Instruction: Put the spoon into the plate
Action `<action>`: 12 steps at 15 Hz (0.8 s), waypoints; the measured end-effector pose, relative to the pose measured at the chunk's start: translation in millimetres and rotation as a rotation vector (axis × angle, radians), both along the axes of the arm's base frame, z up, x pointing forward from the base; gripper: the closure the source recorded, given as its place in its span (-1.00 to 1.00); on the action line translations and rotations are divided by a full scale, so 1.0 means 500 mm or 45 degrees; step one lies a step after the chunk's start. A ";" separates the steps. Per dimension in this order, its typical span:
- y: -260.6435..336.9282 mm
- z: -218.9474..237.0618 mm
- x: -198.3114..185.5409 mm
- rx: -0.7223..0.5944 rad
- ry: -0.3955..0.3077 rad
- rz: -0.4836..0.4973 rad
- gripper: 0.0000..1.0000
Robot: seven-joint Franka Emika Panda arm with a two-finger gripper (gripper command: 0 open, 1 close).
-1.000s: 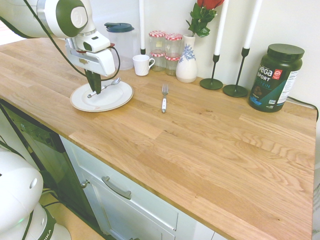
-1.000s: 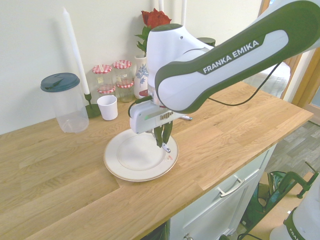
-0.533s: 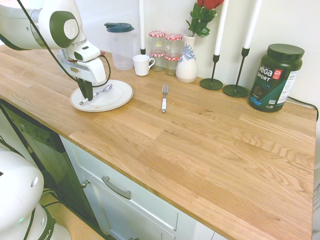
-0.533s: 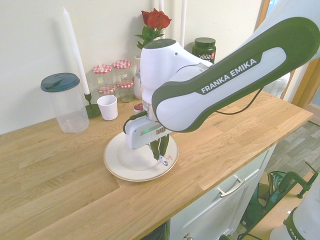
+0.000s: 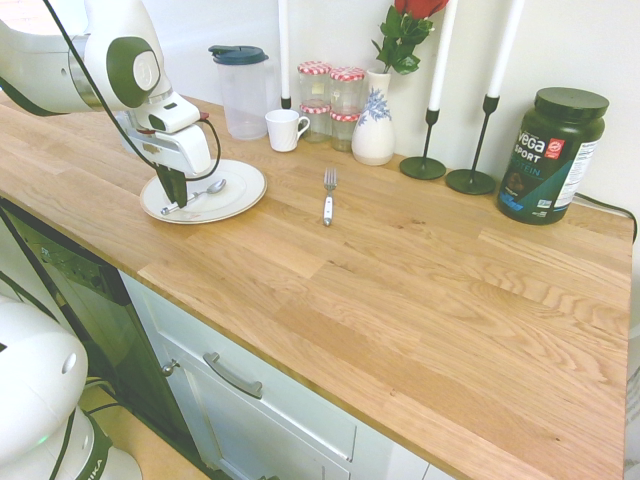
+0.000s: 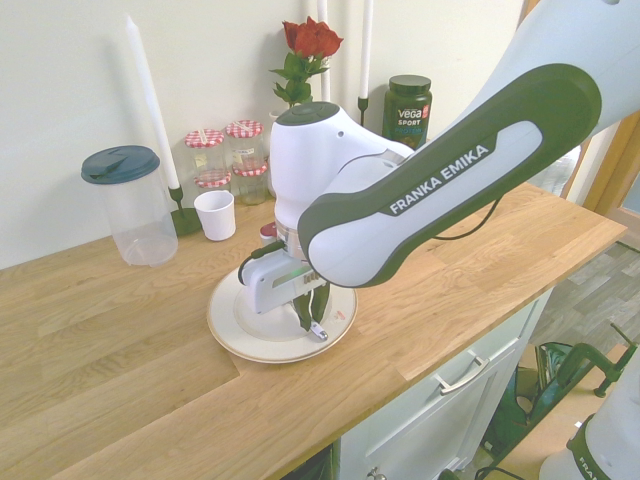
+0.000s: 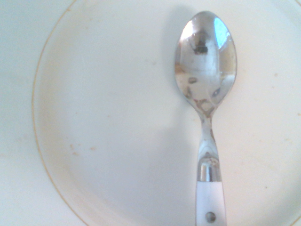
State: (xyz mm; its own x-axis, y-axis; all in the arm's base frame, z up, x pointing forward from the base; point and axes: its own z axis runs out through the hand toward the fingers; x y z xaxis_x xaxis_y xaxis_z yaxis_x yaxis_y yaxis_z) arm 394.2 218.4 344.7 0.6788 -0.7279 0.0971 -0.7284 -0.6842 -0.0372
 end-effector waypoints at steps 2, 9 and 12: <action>0.003 0.000 0.001 -0.004 -0.002 0.004 -1.00; 0.011 0.025 0.013 -0.002 -0.008 0.003 -1.00; 0.017 0.047 0.023 -0.004 -0.010 0.000 -1.00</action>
State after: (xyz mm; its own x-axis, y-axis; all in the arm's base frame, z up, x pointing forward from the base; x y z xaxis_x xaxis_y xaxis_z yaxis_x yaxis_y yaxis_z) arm 405.5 227.0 368.3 0.6777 -0.7278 0.1047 -0.7283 -0.6840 -0.0411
